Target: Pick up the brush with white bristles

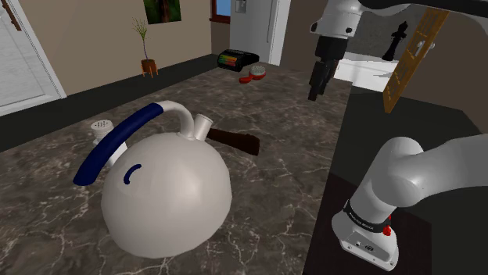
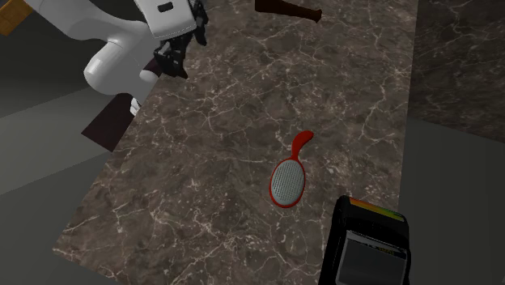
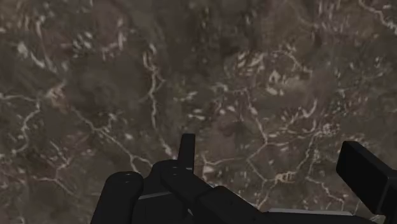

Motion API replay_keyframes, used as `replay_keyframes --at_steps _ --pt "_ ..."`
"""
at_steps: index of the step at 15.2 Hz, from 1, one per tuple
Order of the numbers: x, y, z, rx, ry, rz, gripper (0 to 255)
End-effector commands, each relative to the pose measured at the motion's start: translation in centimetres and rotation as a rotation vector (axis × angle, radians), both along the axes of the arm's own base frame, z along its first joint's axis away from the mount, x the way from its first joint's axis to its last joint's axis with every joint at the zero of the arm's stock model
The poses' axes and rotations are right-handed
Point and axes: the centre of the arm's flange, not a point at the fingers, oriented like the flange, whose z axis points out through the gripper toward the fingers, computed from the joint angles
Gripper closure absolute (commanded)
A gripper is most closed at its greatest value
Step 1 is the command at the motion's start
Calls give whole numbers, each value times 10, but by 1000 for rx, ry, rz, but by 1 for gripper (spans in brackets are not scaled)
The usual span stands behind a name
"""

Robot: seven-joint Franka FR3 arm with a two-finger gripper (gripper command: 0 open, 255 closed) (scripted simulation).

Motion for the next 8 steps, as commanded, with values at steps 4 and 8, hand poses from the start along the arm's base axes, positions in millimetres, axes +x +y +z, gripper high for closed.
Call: replay_keyframes --at_steps 4,8 --pt "39 12 1 -30 17 -138 0" --pt "92 18 1 -70 39 -323 0"
